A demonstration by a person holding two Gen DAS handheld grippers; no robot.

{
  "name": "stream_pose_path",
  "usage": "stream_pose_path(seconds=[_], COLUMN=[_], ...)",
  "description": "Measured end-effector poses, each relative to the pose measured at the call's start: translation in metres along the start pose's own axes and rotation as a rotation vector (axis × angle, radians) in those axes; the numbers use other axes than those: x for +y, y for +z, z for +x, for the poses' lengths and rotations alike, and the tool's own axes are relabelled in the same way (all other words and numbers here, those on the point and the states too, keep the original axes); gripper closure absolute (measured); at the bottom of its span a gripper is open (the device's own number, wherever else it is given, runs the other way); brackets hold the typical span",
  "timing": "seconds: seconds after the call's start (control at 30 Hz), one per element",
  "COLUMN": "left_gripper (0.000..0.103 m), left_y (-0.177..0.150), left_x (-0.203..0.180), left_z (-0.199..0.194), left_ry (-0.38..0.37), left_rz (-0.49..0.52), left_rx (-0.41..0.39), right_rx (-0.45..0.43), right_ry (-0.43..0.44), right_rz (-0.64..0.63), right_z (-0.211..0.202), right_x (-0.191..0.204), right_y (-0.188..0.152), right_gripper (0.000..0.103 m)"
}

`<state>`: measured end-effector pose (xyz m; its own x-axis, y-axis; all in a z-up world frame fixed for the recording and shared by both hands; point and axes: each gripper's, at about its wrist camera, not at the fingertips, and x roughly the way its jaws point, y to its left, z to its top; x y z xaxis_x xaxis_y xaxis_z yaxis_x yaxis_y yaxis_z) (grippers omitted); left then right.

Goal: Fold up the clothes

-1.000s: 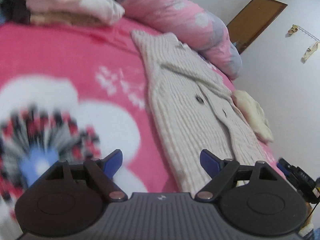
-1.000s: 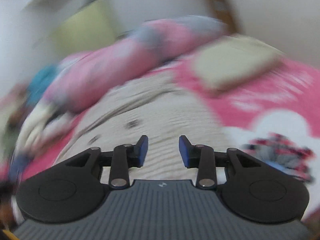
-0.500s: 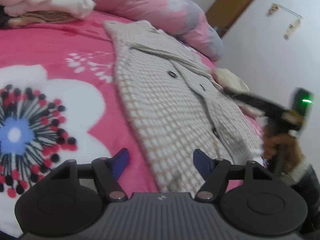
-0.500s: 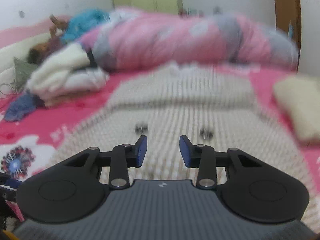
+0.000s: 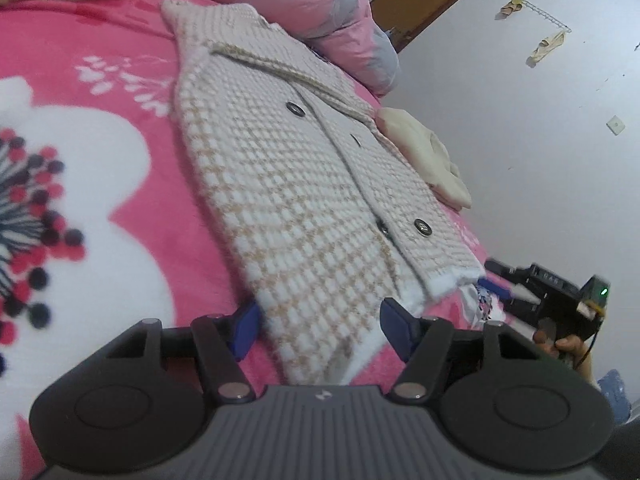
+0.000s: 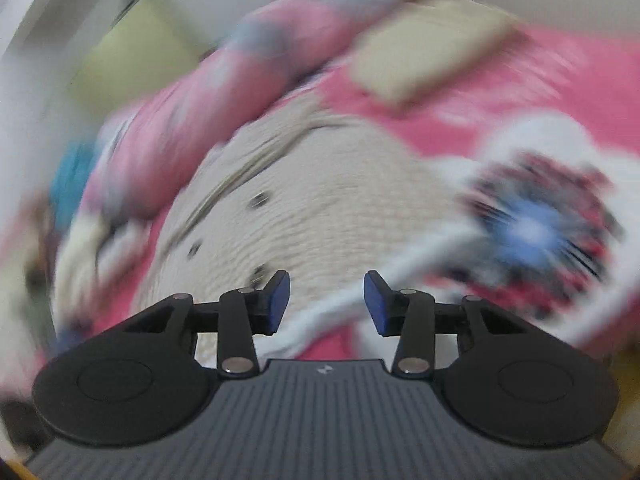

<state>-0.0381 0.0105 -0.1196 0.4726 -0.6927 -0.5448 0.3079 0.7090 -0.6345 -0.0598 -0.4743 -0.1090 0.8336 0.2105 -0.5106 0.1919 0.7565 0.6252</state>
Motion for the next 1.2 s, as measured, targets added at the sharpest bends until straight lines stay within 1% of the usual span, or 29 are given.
stream_pose_path(seconds=[0.07,0.1,0.13,0.27,0.33,0.4,0.43,0.5,0.57,0.67,0.7,0.77,0.8,0.87,0.9,1.0,1.03,1.07,1.1,1.13,1.2], left_gripper=[0.041,0.042,0.042,0.042,0.037,0.033,0.033,0.034,0.036,0.038,0.04,0.043,0.044,0.044,0.044,0.044,0.049,0.056,0.08,0.095,0.096], left_y=[0.0,0.001,0.0,-0.004,-0.004,-0.003,-0.002,-0.001,0.0,-0.001,-0.002,-0.002,-0.003,0.001,0.001,0.0,-0.001,-0.001,-0.002,-0.002,0.0], left_x=[0.001,0.002,0.003,0.009,0.013,0.019,0.021,0.024,0.026,0.027,0.027,0.028,0.029,0.023,0.017,0.005,0.002,-0.002,-0.005,-0.005,-0.005], left_z=[0.001,0.001,0.0,-0.003,-0.003,-0.003,-0.002,-0.002,-0.002,0.001,0.003,0.005,0.006,0.01,0.012,0.019,0.022,0.024,0.026,0.024,0.016], left_ry=[-0.006,-0.008,-0.012,-0.045,-0.071,-0.105,-0.123,-0.139,-0.153,-0.166,-0.17,-0.178,-0.182,-0.167,-0.16,-0.131,-0.121,-0.11,-0.099,-0.088,-0.08], left_rz=[-0.015,-0.021,-0.027,-0.064,-0.09,-0.123,-0.139,-0.161,-0.182,-0.181,-0.18,-0.179,-0.178,-0.168,-0.15,-0.103,-0.089,-0.075,-0.061,-0.062,-0.059], left_rx=[0.0,0.0,0.001,0.005,0.007,0.01,0.012,0.018,0.025,0.048,0.056,0.073,0.081,0.079,0.077,0.072,0.071,0.069,0.068,0.061,0.032], right_rx=[-0.003,-0.019,-0.035,-0.082,-0.077,-0.056,-0.029,0.046,0.12,0.23,0.26,0.276,0.274,0.268,0.267,0.296,0.303,0.3,0.296,0.292,0.265], right_ry=[-0.06,-0.072,-0.079,-0.061,-0.05,-0.064,-0.066,-0.059,-0.007,0.122,0.15,0.125,0.124,0.129,0.137,0.18,0.185,0.177,0.169,0.163,0.158], right_rz=[0.077,0.101,0.127,0.239,0.214,0.112,0.064,0.017,0.01,-0.04,-0.06,-0.109,-0.103,-0.077,-0.076,-0.112,-0.124,-0.124,-0.125,-0.123,-0.117], right_z=[-0.002,-0.002,-0.002,0.002,0.008,0.019,0.025,0.04,0.048,0.049,0.048,0.05,0.053,0.059,0.061,0.068,0.068,0.068,0.068,0.067,0.063], right_x=[-0.02,-0.026,-0.033,-0.059,-0.062,-0.054,-0.053,-0.054,-0.056,-0.051,-0.049,-0.045,-0.047,-0.051,-0.051,-0.041,-0.038,-0.037,-0.035,-0.034,-0.026], right_y=[0.0,0.002,0.004,0.022,0.033,0.05,0.059,0.077,0.087,0.09,0.089,0.088,0.088,0.088,0.088,0.081,0.078,0.077,0.075,0.074,0.072], right_gripper=[0.062,0.063,0.063,0.063,0.063,0.063,0.063,0.063,0.061,0.061,0.061,0.063,0.065,0.068,0.074,0.082,0.083,0.088,0.093,0.094,0.096])
